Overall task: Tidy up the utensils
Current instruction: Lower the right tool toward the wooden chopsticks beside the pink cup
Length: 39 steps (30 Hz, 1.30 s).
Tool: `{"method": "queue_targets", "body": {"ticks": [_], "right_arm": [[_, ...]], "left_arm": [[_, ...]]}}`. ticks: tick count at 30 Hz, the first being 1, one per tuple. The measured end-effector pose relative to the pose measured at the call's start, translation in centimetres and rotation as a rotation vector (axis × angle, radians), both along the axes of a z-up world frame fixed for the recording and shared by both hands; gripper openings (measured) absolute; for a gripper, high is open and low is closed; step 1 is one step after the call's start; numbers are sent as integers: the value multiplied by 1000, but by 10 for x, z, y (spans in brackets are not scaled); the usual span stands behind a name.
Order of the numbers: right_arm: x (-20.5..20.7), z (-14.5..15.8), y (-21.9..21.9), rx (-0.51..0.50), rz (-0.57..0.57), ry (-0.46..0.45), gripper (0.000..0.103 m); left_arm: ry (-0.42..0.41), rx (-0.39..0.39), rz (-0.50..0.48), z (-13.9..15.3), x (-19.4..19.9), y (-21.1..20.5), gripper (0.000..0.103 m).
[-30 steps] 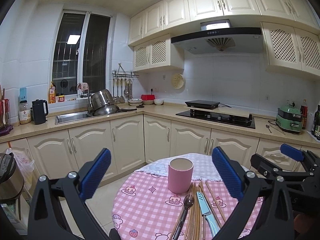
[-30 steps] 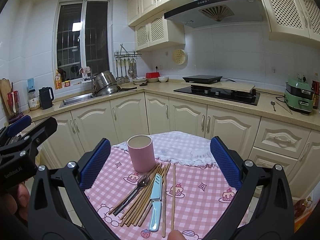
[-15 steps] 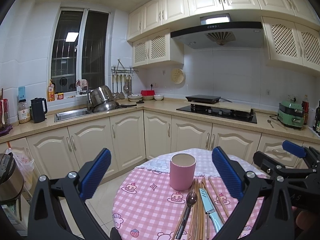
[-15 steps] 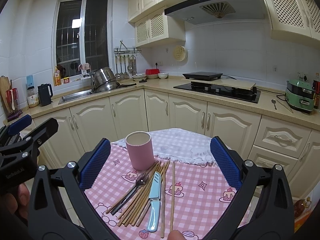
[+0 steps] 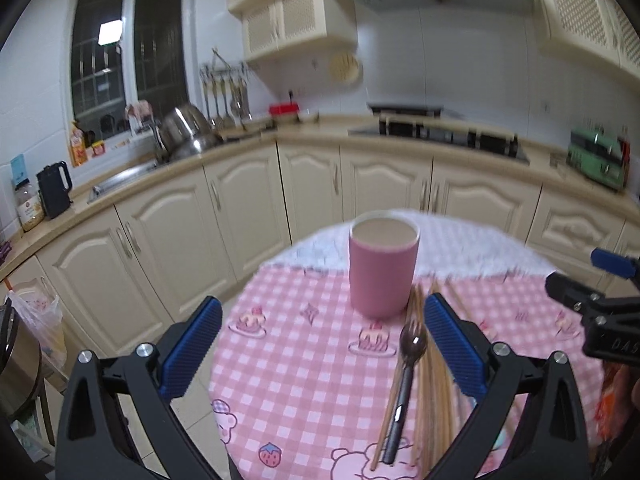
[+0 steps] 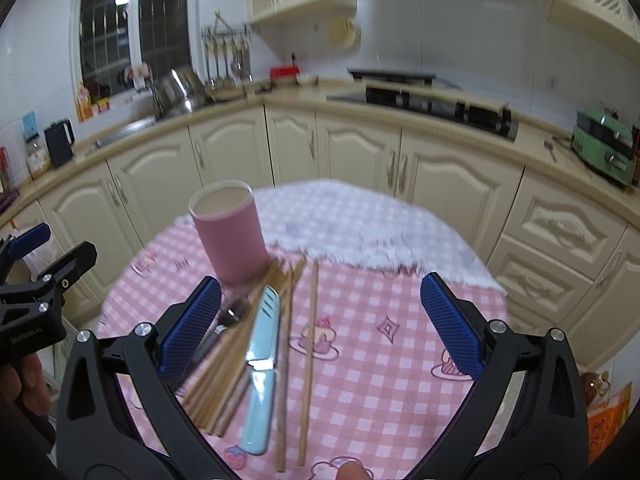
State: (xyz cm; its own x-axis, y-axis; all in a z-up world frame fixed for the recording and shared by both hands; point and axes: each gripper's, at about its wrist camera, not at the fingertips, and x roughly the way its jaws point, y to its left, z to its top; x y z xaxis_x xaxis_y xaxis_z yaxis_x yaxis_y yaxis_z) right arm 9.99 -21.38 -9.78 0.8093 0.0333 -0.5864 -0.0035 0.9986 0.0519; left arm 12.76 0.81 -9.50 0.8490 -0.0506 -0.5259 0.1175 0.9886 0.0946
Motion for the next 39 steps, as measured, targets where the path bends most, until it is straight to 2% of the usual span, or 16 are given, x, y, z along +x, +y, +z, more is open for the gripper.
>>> {"method": "queue_targets", "body": {"ticks": [11, 18, 25, 30, 34, 37, 39], "right_arm": [[42, -57, -7, -9, 9, 198, 97], [65, -78, -13, -12, 18, 278, 97], [80, -90, -17, -22, 37, 331, 97], [86, -96, -17, -15, 57, 356, 97], [95, -102, -14, -54, 65, 387, 97], [102, -105, -12, -43, 87, 412, 86], [107, -105, -7, -55, 102, 414, 79]], "left_arm": [[241, 76, -63, -82, 70, -14, 99], [353, 112, -146, -115, 93, -27, 99], [409, 117, -210, -126, 103, -36, 99], [427, 124, -214, -129, 114, -42, 99], [426, 150, -210, -129, 122, -48, 99], [429, 161, -218, -128, 125, -54, 97], [447, 136, -232, -127, 131, -57, 90]]}}
